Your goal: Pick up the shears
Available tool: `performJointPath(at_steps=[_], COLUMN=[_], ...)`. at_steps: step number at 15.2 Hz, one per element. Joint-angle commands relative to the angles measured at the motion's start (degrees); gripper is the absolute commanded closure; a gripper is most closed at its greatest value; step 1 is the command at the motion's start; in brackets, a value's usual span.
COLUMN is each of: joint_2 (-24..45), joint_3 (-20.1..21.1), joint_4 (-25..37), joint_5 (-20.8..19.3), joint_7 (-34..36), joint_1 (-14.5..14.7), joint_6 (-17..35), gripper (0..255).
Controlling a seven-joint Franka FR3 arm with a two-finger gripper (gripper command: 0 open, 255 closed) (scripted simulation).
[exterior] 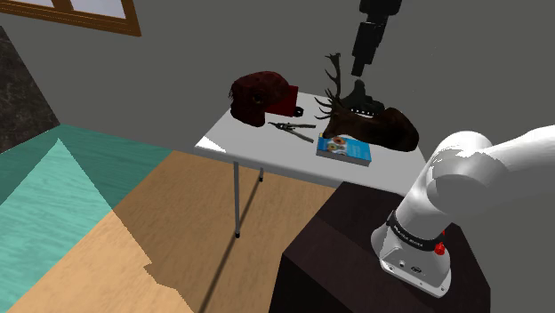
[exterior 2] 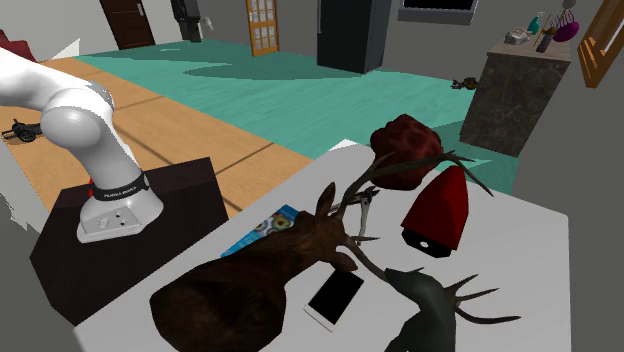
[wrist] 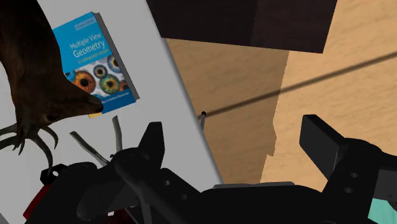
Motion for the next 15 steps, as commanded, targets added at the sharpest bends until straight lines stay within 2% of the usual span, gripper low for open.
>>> performJointPath(at_steps=[1,8,15], joint_2=[0.0,8.04,19.31], joint_3=[0.0,-4.72,-9.25], joint_4=[0.0,-4.05,-4.37], joint_5=[0.0,-2.25,-3.29], joint_7=[0.0,-3.39,-6.83], joint_1=[0.0,-1.69,-3.13], joint_6=[0.0,11.9,23.29], gripper=[0,0,0])
